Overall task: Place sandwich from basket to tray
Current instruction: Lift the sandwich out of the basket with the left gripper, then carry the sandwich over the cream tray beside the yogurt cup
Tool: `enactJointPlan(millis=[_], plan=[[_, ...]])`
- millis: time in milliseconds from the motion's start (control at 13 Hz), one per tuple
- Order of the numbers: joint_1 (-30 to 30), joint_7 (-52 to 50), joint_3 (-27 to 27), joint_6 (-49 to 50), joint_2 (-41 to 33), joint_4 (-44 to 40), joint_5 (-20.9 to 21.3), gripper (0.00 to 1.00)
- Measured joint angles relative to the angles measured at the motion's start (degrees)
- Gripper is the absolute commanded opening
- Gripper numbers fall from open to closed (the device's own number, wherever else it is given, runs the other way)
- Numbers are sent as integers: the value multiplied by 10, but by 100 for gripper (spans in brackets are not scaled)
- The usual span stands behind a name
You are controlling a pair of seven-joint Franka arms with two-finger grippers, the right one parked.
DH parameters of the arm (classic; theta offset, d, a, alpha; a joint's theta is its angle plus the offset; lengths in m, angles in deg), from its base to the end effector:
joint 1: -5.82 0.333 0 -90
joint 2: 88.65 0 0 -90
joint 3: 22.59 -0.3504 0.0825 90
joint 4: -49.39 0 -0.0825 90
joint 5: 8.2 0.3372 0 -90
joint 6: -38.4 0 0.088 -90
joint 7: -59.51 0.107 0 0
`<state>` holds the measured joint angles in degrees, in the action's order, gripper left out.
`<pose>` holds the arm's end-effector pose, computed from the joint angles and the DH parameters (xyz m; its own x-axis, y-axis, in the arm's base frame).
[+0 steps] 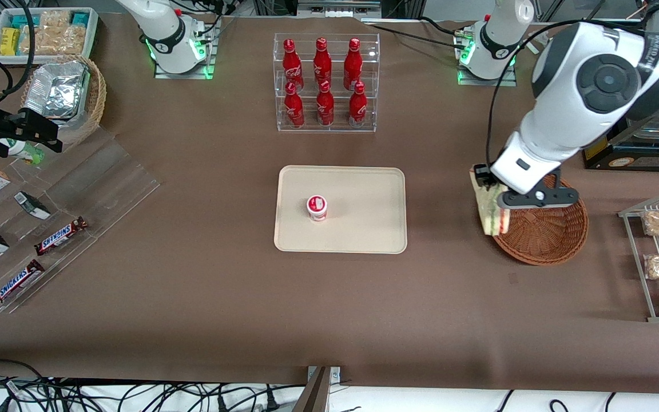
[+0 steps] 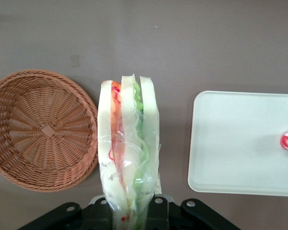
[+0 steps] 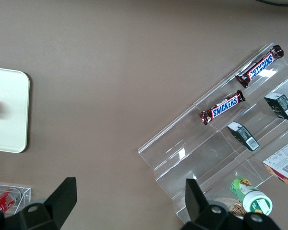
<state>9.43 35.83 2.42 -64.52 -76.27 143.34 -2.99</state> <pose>0.5514 -0.1820 0.5401 0.9990 0.0251 -0.0366 0.0246 -0.9996 -0.0128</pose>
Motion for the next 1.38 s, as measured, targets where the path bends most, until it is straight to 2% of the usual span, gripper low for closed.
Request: enactJointPlan(millis=[308,538,923,1385], plan=[[-5,4,43,-10,25,0,-26,0],[-38,-8,49,-36,43,-1,-30,0],[-102,-84,49,-103,99,2,-28,0],[-129,-152,49,-157,164,11,46,0]])
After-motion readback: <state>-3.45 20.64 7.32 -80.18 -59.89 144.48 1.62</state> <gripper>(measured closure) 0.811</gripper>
